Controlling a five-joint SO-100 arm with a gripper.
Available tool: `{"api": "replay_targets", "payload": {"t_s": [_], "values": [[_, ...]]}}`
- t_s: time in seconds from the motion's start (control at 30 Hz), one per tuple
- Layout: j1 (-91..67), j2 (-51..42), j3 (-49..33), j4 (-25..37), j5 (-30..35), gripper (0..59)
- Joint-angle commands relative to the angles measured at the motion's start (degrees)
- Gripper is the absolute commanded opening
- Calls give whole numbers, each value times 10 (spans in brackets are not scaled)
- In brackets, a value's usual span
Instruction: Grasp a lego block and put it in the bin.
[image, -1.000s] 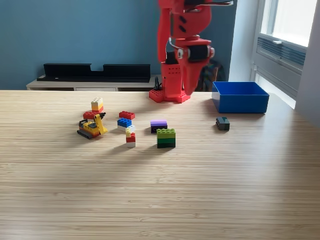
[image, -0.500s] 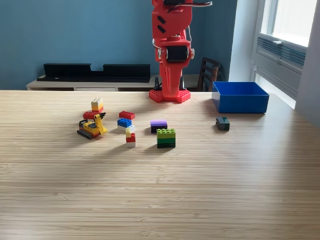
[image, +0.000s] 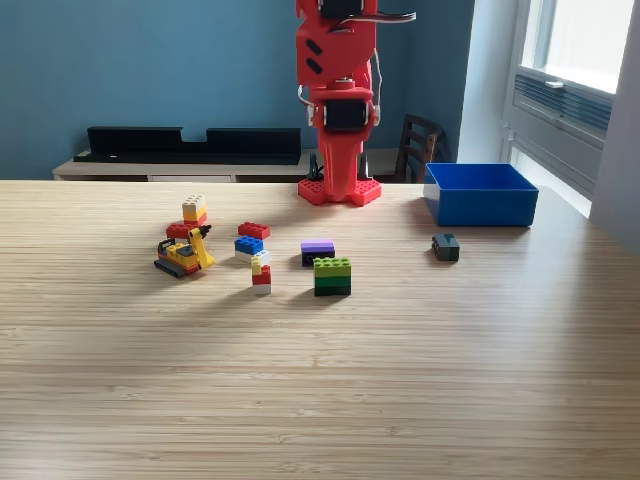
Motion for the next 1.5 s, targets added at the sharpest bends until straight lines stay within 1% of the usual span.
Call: {"api": "replay_targets", "payload": {"t_s": [0.03,0.3,0.47,0.73,0.83,1.0,1.13,1.3,1.5], "values": [[47,45,-4,-26,-10,1],[119,45,-11,-48,-5,1],[145,45,-11,-50,7,1],[223,45,-54,-51,40,1],[267,45,-59,-71,35,1],[338,48,-65,-133,34,1],[370,45,-72,-142,33,1],[377,44,-45,-149,22,5],[374,42,-17,-149,21,187]]}}
